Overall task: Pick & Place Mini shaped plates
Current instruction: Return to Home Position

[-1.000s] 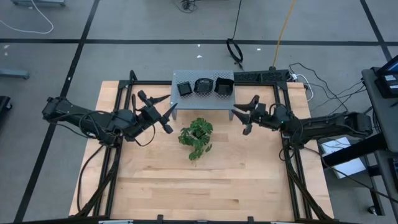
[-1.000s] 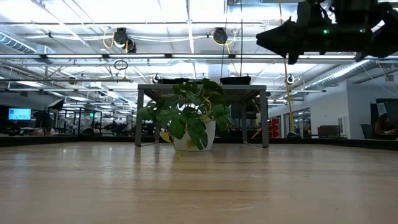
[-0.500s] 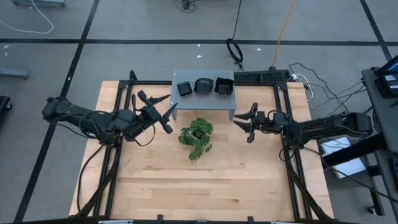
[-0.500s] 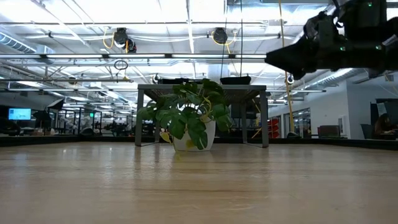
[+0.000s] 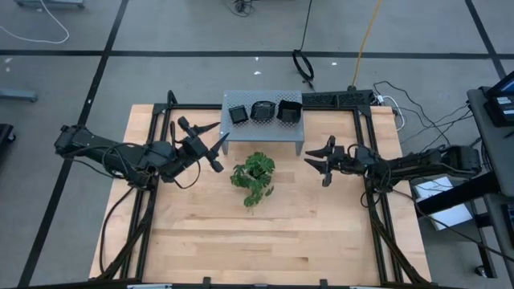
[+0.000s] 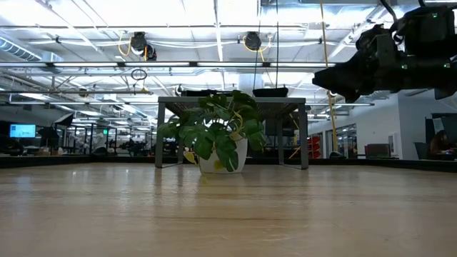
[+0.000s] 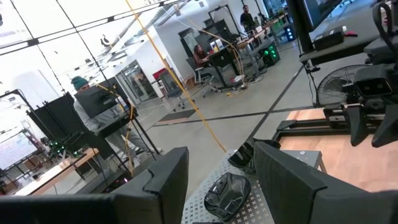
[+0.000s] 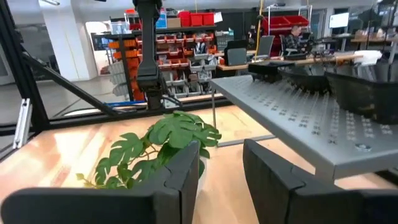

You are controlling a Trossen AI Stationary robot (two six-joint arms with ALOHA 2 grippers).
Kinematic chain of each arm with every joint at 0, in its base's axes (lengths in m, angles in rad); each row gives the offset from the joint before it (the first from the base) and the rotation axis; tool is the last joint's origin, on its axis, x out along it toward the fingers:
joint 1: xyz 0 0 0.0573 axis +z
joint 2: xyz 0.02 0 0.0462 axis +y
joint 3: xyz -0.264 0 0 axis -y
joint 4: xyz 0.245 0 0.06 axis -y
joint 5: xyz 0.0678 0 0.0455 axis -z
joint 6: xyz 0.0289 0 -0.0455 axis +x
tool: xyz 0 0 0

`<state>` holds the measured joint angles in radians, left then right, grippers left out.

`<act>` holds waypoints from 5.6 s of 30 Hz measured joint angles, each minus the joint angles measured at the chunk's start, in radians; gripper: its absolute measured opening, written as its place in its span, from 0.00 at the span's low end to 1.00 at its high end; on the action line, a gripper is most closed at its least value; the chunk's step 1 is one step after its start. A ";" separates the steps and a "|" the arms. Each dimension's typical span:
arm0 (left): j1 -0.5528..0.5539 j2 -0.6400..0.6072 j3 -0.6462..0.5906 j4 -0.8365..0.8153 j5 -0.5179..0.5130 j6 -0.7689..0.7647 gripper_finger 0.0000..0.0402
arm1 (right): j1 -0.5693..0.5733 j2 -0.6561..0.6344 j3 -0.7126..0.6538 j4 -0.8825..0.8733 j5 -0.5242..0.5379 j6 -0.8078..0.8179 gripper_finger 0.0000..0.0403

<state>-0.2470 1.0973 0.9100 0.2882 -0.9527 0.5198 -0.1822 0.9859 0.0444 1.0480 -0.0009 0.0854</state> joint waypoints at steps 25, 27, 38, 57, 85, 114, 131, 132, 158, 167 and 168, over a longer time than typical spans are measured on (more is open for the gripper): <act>0.000 0.000 0.000 0.000 0.000 0.000 0.46 | 0.000 0.000 -0.003 -0.009 0.183 -0.046 0.28; 0.000 0.000 0.000 0.000 0.000 0.000 0.46 | 0.000 0.000 -0.003 -0.009 0.183 -0.045 0.28; -0.002 0.000 0.000 0.000 0.000 -0.001 0.46 | 0.000 0.000 -0.004 -0.009 0.183 -0.045 0.28; 0.149 -0.392 -0.447 0.052 0.282 -0.566 0.46 | 0.000 0.000 -0.004 -0.005 0.183 -0.045 0.28; 0.166 -1.023 -0.896 0.033 0.458 -0.515 0.46 | 0.000 0.000 -0.004 -0.006 0.183 -0.045 0.28; 0.166 -1.039 -0.895 -0.090 0.457 -0.523 0.46 | 0.000 0.000 -0.004 -0.006 0.183 -0.045 0.28; 0.166 -1.039 -0.895 -0.090 0.457 -0.525 0.46 | -0.001 0.000 -0.005 -0.006 0.183 -0.045 0.28; 0.166 -1.039 -0.895 -0.090 0.457 -0.525 0.46 | -0.001 0.000 -0.005 -0.006 0.183 -0.045 0.28; 0.166 -1.039 -0.894 -0.090 0.457 -0.524 0.46 | 0.000 0.000 -0.005 -0.006 0.183 -0.045 0.28; 0.166 -1.039 -0.894 -0.090 0.457 -0.524 0.46 | 0.000 0.000 -0.005 -0.006 0.183 -0.045 0.28; 0.166 -1.039 -0.894 -0.090 0.457 -0.524 0.46 | -0.001 0.000 -0.005 -0.006 0.183 -0.045 0.28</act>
<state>-0.0807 0.0586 0.0158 0.1982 -0.4961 -0.0044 -0.1829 0.9855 0.0399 1.0424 0.1818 0.0406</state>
